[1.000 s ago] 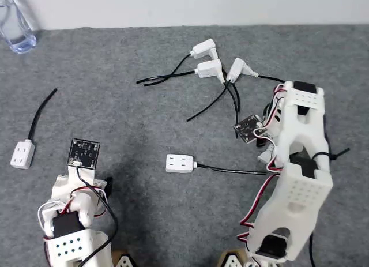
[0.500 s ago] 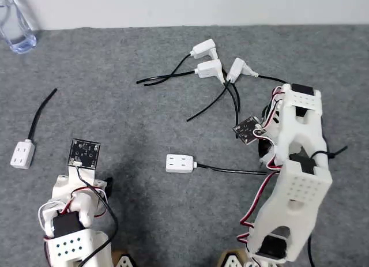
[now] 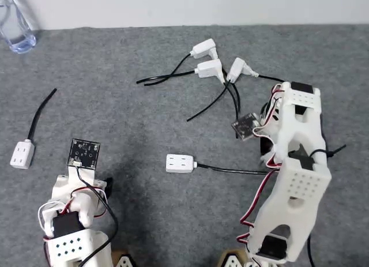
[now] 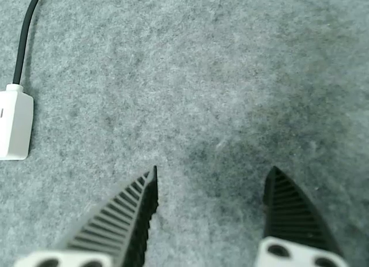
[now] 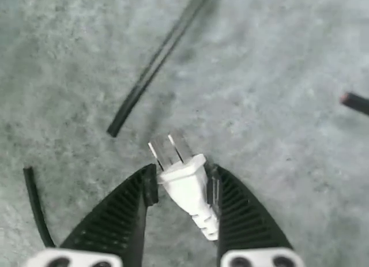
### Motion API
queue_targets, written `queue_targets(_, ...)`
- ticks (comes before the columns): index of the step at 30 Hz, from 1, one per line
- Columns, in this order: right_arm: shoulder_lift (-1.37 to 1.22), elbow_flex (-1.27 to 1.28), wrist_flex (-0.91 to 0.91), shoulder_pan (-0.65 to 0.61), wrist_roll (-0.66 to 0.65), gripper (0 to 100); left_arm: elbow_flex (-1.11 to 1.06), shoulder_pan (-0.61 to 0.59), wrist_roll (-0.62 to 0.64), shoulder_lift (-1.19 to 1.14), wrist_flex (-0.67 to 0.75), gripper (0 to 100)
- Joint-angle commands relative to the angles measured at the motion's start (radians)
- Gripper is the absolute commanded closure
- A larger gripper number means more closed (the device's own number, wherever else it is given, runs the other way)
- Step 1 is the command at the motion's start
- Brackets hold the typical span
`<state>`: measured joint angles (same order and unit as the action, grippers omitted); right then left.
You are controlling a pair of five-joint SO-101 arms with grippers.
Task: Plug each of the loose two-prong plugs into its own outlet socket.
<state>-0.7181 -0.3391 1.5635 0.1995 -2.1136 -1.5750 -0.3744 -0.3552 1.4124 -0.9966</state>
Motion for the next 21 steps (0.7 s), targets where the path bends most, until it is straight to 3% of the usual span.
queue_targets(1,-0.002,-0.129,-0.058,-0.001,0.121,94.8,0.007,0.009,0.006,0.006,0.012,72)
queue_targets(4,-0.018,-0.172,-0.062,-0.001,0.104,99.5,0.007,0.009,0.006,0.006,0.012,72)
queue_targets(11,0.018,-0.178,-0.022,-0.013,0.146,99.0,0.007,0.009,0.006,0.006,0.012,72)
queue_targets(17,0.091,-0.178,0.039,-0.093,0.448,99.0,0.007,0.009,0.006,0.006,0.012,72)
queue_targets(21,0.113,-0.181,0.048,-0.173,0.769,98.7,0.007,0.009,0.006,0.006,0.012,72)
